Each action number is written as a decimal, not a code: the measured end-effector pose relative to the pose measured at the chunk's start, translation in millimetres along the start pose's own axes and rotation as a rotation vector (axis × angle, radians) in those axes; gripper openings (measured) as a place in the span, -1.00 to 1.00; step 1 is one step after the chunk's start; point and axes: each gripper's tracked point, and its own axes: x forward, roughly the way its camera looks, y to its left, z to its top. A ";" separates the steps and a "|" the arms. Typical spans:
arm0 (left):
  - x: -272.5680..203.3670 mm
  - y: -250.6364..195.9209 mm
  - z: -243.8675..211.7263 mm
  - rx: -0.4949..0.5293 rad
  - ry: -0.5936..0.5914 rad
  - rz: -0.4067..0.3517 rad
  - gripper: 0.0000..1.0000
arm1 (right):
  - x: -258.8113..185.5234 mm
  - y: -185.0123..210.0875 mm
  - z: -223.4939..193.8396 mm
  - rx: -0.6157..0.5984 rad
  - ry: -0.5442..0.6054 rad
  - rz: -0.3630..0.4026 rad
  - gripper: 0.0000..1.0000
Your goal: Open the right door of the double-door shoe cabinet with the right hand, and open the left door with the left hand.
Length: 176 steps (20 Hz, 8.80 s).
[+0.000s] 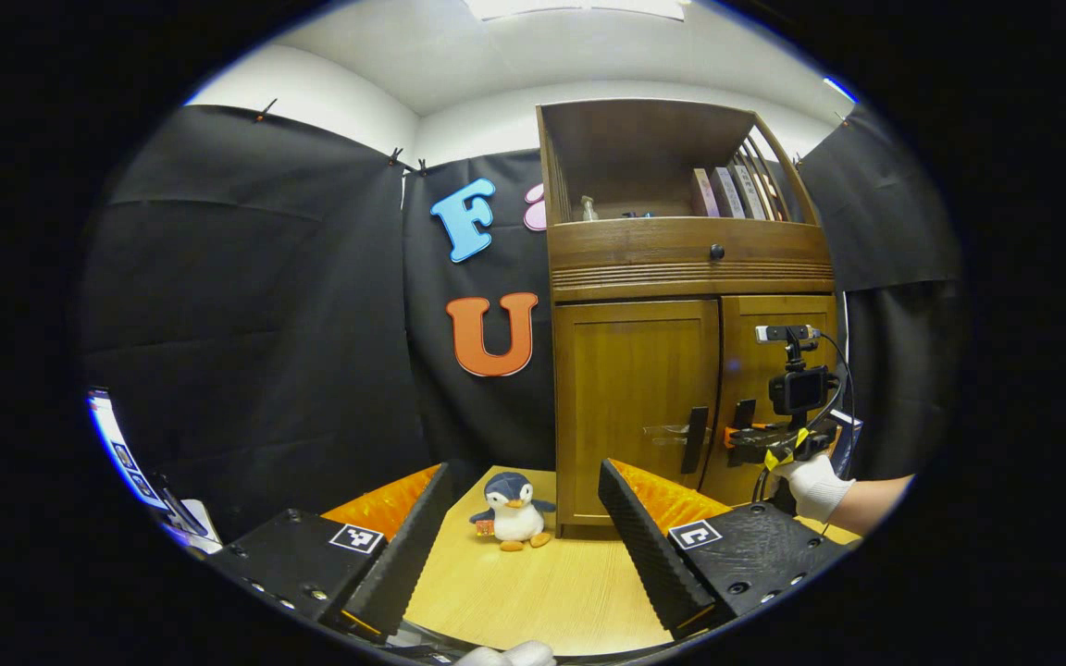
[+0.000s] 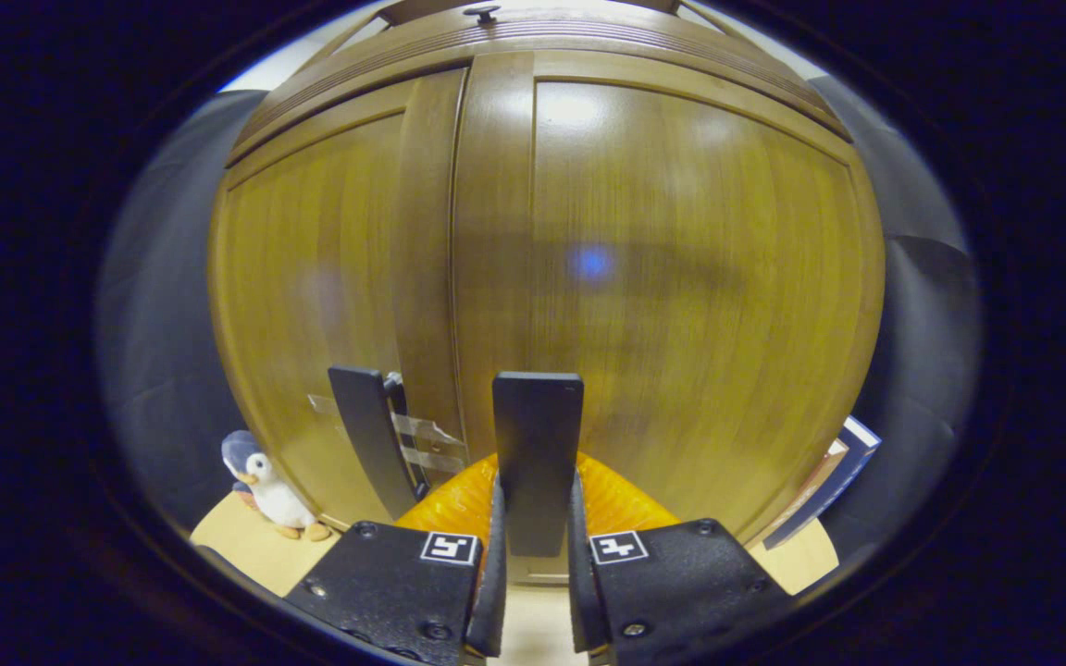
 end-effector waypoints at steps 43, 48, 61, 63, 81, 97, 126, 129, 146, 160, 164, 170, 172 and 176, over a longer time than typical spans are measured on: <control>-34.9 -122.4 -3.5 0.045 -0.018 -0.306 0.92 | -203.3 -152.1 -60.5 0.072 0.013 -0.101 -0.66; -36.6 -146.5 -5.0 0.043 -0.010 -0.339 0.92 | -215.1 -192.7 -63.3 0.083 0.017 -0.144 -0.87; -32.3 -205.0 -11.9 0.031 0.024 -0.334 0.92 | -218.0 -257.4 -61.6 0.049 0.050 -0.008 -0.94; -29.5 -212.8 -13.7 0.030 0.024 -0.326 0.92 | -217.7 -268.5 -61.1 0.048 0.058 0.027 -0.92; 7.3 -232.3 -13.5 -0.009 0.020 -0.328 0.92 | -232.0 -302.9 -47.5 -0.038 0.032 0.139 -0.22; 77.0 -147.1 -10.7 0.031 -0.013 -0.296 0.92 | -338.1 -225.8 48.3 0.080 -0.248 -0.292 1.00; 271.9 -273.4 -97.5 -0.006 0.040 -0.362 0.36 | -285.4 -143.0 31.5 -0.046 -0.094 -0.219 1.00; 277.8 -274.9 -101.1 -0.014 0.040 -0.348 -0.21 | -285.5 -146.2 25.4 -0.052 -0.078 -0.219 1.00; 244.7 -258.7 -107.3 0.010 0.042 -0.408 -0.54 | -301.1 -141.4 4.5 -0.004 -0.045 -0.178 1.00; 176.5 -202.2 -111.8 0.016 0.035 -0.419 -0.55 | -308.7 -123.0 -6.3 0.033 -0.051 -0.148 1.00; 161.8 -181.6 -112.5 0.011 0.036 -0.406 -0.55 | -307.2 -112.1 -9.2 0.032 -0.051 -0.128 1.00; 145.0 -151.0 -114.1 0.027 0.031 -0.391 -0.55 | -295.9 -85.6 -16.8 0.037 -0.030 -0.067 1.00; 141.6 -141.7 -115.7 0.017 0.033 -0.394 -0.55 | -292.5 -75.8 -15.3 0.032 -0.030 -0.043 1.00; 134.5 -124.3 -116.8 0.006 0.040 -0.395 -0.57 | -284.5 -59.6 -13.3 0.018 -0.032 -0.004 1.00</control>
